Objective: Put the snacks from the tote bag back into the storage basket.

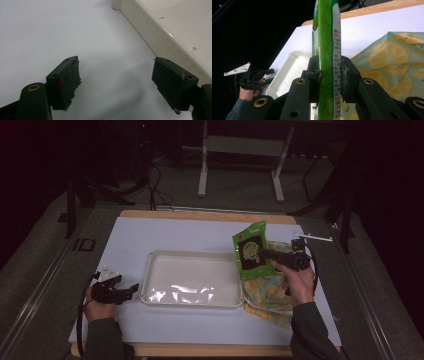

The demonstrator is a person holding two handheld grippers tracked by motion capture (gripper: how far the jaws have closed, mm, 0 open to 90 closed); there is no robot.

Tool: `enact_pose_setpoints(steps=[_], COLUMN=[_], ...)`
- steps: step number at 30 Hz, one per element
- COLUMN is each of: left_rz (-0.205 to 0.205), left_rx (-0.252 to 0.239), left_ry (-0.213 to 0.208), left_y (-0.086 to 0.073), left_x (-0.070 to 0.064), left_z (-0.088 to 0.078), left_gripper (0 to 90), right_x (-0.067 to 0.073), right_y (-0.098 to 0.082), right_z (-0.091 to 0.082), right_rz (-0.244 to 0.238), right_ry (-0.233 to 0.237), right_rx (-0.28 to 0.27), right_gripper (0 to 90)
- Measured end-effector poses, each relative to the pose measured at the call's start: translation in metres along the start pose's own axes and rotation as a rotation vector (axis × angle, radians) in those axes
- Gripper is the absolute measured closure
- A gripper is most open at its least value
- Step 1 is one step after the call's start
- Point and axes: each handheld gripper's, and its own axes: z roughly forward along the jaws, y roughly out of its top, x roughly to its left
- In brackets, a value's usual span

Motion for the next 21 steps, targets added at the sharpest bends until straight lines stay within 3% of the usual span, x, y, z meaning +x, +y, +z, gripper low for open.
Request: enact_pose_setpoints(steps=[21], left_rz=[0.001], left_rx=[0.000], left_ry=[-0.001], left_y=[0.000], left_x=[0.000], left_z=[0.000], left_gripper=[22.7], right_x=[0.009], right_y=[-0.008], right_z=[0.021], right_rz=[0.011], right_ry=[0.026], right_rx=[-0.003], right_gripper=[72.7])
